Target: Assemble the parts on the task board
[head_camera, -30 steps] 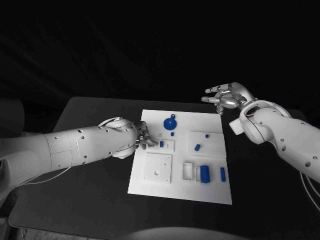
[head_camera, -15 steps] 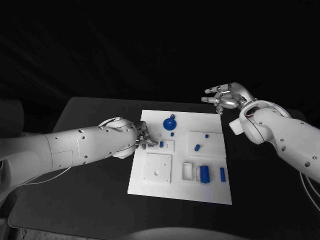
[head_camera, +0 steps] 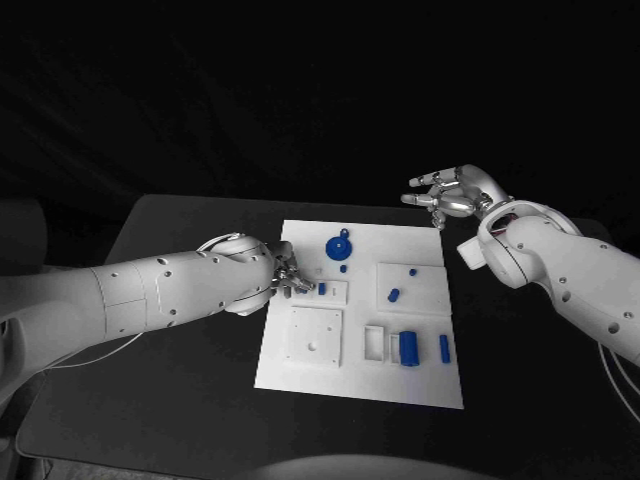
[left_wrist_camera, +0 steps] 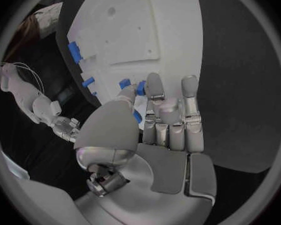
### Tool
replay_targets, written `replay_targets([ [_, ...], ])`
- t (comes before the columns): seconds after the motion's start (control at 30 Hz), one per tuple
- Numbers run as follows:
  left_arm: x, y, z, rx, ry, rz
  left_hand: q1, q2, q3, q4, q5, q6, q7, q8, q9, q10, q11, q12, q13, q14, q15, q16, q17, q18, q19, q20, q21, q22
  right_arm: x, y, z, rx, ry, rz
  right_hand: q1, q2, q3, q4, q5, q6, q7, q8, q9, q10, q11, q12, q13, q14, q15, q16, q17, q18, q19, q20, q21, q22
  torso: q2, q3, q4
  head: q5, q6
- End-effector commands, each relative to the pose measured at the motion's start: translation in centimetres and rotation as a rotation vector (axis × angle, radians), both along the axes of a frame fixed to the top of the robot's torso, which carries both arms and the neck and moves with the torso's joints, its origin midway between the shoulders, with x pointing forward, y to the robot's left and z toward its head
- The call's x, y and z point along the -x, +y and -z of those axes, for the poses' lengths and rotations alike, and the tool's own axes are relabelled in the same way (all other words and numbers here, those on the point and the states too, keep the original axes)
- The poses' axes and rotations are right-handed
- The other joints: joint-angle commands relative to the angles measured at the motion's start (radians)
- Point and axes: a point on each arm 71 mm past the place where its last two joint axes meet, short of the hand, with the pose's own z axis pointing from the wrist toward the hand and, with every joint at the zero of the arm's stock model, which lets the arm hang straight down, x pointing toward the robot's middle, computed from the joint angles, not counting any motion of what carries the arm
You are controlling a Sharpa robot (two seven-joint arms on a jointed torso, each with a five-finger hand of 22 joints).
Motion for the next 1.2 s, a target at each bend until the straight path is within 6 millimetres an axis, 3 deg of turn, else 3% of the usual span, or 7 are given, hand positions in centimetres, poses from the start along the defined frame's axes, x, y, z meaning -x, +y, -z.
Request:
replay_targets([
  [0.03, 0.27, -0.23, 0.43, -0.010, 0.045, 0.018, 0.000, -0.013, 0.000, 0.010, -0.007, -0.004, 0.005, -0.005, 0.000, 0.052, -0.001, -0.008, 0.001, -0.007, 0.001, -0.006, -0.003, -0.002, -0.003, 0.000, -0.005, 0.017, 0.05, 0.13, 0.01, 0.007, -0.001, -0.015, -0.008, 0.001, -0.001, 0.004, 0.004, 0.002, 0.003, 0.004, 0.001, 0.000, -0.002, 0.001, -0.001, -0.005, 0.000, -0.004, -0.001, 0.019, 0.034, 0.001, 0.000, 0.044, 0.000, 0.0002, 0.0010, -0.001, 0.000],
  [0.97, -0.12, 0.09, 0.43, -0.017, 0.038, 0.007, 0.002, -0.031, -0.007, 0.048, -0.031, -0.006, 0.006, -0.005, 0.005, 0.052, 0.000, -0.015, 0.007, -0.010, 0.000, -0.010, -0.014, -0.005, -0.003, -0.001, -0.007, 0.017, 0.06, 0.08, 0.12, 0.007, 0.000, -0.013, -0.010, 0.001, -0.002, 0.006, 0.005, 0.001, 0.003, 0.004, 0.001, 0.000, -0.002, 0.001, -0.002, -0.005, 0.000, -0.006, -0.002, 0.019, 0.033, 0.001, -0.009, 0.042, 0.001, -0.0010, 0.0006, -0.004, 0.000],
  [1.03, -0.15, 0.06, 0.43, -0.017, 0.038, 0.007, 0.002, -0.035, -0.007, 0.060, -0.053, -0.005, 0.007, -0.005, 0.006, 0.052, 0.000, -0.017, 0.008, -0.011, 0.001, -0.011, -0.016, -0.005, -0.002, -0.002, -0.008, 0.017, 0.07, 0.08, 0.13, 0.007, 0.000, -0.013, -0.010, 0.001, -0.002, 0.006, 0.005, 0.001, 0.003, 0.004, 0.001, 0.000, -0.002, 0.001, -0.002, -0.005, 0.000, -0.006, -0.002, 0.019, 0.033, 0.001, -0.009, 0.042, 0.000, -0.0011, 0.0012, -0.004, 0.000],
  [1.07, -0.16, 0.06, 0.44, -0.018, 0.038, 0.007, 0.000, -0.033, -0.008, 0.062, -0.100, -0.004, 0.008, -0.005, 0.008, 0.052, 0.001, -0.017, 0.009, -0.011, 0.001, -0.012, -0.017, -0.005, -0.002, -0.002, -0.008, 0.017, 0.07, 0.08, 0.13, 0.007, 0.000, -0.013, -0.011, 0.000, -0.002, 0.008, 0.005, 0.000, 0.003, 0.004, 0.001, 0.000, -0.002, 0.000, -0.002, -0.006, 0.001, -0.007, -0.003, 0.020, 0.033, 0.002, -0.015, 0.041, 0.000, -0.0011, 0.0013, -0.004, 0.000],
  [1.13, -0.18, 0.07, 0.46, -0.020, 0.041, 0.008, -0.005, -0.038, -0.010, 0.067, -0.109, -0.004, 0.008, -0.005, 0.009, 0.051, 0.001, -0.017, 0.009, -0.012, 0.001, -0.013, -0.019, -0.005, -0.003, -0.001, -0.009, 0.017, 0.07, 0.09, 0.14, 0.007, 0.000, -0.013, -0.011, 0.000, -0.002, 0.008, 0.005, 0.000, 0.003, 0.004, 0.001, -0.001, -0.002, 0.000, -0.003, -0.006, 0.001, -0.008, -0.004, 0.020, 0.033, 0.002, -0.016, 0.040, 0.000, -0.0009, 0.0014, -0.005, 0.000],
  [1.2, -0.20, 0.10, 0.48, -0.023, 0.044, 0.007, -0.011, -0.050, -0.006, 0.083, -0.141, -0.003, 0.010, -0.005, 0.011, 0.051, 0.002, -0.020, 0.009, -0.015, 0.002, -0.015, -0.023, -0.005, -0.003, -0.001, -0.010, 0.017, 0.07, 0.09, 0.14, 0.007, 0.000, -0.013, -0.011, 0.000, -0.002, 0.008, 0.005, 0.000, 0.003, 0.004, 0.001, -0.001, -0.002, 0.000, -0.003, -0.006, 0.001, -0.008, -0.004, 0.020, 0.033, 0.002, -0.016, 0.040, 0.000, -0.0008, 0.0011, -0.005, 0.000],
])
